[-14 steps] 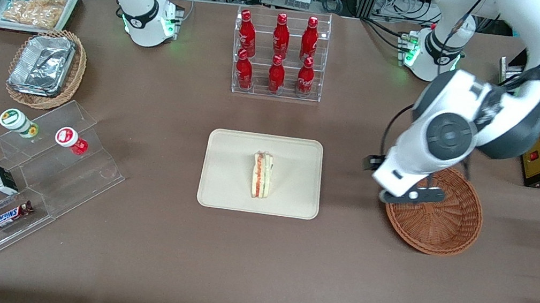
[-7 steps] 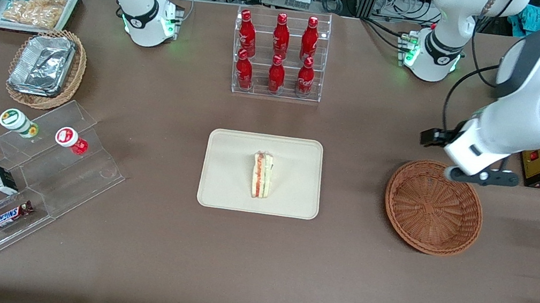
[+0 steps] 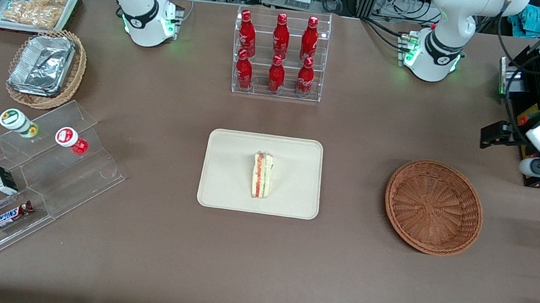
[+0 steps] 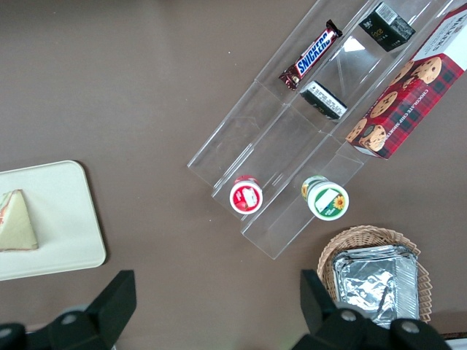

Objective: Place sandwich from basket to tray

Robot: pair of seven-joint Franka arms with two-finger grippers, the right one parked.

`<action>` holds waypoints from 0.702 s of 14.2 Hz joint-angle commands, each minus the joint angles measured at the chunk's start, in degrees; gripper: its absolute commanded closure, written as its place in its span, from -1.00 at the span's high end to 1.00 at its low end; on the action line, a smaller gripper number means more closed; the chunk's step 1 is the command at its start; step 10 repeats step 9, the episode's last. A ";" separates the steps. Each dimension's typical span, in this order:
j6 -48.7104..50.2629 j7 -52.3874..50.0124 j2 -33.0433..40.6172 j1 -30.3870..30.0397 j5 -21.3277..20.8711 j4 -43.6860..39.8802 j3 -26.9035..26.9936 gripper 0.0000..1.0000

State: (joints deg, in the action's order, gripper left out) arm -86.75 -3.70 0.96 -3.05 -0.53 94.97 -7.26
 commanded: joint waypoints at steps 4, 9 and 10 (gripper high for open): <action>0.44 0.18 0.54 1.38 -1.93 -0.93 1.73 1.00; 0.80 -0.08 1.24 1.38 -1.93 -0.84 3.92 1.00; 0.80 -0.08 1.24 1.38 -1.93 -0.84 3.92 1.00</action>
